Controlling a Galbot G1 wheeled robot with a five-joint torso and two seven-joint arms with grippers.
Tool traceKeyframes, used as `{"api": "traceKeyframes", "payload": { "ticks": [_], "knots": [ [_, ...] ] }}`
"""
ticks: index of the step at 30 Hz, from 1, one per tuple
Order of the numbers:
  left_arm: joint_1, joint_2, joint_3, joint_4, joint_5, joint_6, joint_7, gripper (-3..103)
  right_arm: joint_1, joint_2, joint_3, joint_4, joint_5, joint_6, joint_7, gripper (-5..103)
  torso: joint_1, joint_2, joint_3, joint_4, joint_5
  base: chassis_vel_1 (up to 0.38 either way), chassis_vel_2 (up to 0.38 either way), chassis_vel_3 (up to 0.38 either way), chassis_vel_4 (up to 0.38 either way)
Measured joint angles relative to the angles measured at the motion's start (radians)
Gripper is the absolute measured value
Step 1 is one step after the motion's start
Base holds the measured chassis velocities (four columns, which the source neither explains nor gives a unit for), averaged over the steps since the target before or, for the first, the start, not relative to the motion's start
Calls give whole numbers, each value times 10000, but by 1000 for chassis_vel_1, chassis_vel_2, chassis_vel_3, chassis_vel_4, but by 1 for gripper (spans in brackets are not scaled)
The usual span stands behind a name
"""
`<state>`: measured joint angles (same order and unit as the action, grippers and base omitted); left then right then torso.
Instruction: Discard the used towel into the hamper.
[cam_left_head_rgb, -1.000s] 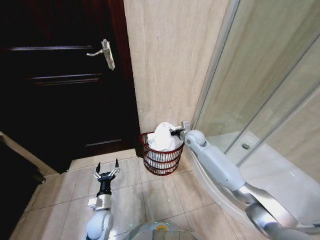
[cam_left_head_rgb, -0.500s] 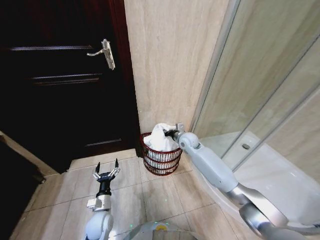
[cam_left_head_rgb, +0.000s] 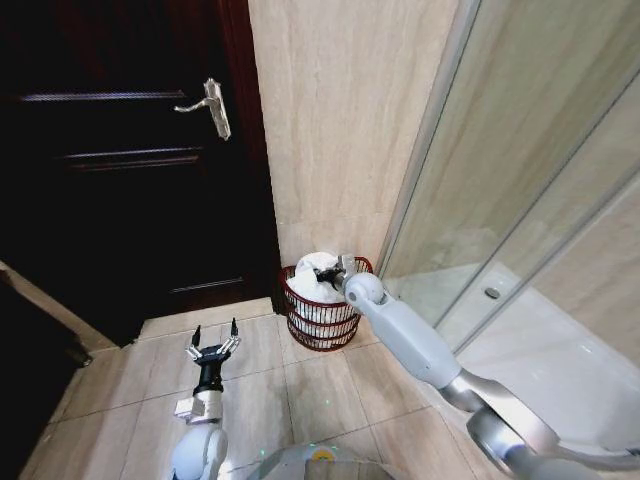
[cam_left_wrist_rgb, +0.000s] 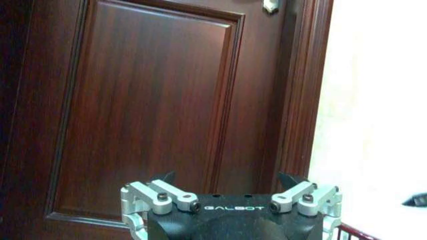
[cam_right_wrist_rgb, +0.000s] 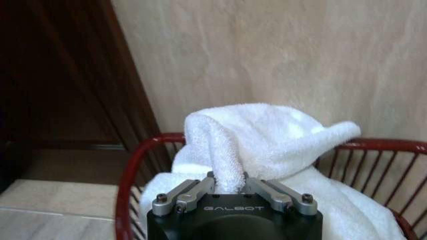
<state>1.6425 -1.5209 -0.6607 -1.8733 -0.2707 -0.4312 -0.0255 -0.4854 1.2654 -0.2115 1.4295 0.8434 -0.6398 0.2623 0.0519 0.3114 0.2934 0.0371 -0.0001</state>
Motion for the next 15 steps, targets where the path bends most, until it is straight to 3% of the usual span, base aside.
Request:
{"api": "traceKeyframes", "payload": {
  "ticks": [15],
  "knots": [
    [153,11,7,-60,88,-36,3,100,-211,264,220,-993,-571,-389,-102,8,0,0,0,-1,1,0,0,0,0]
  ]
}}
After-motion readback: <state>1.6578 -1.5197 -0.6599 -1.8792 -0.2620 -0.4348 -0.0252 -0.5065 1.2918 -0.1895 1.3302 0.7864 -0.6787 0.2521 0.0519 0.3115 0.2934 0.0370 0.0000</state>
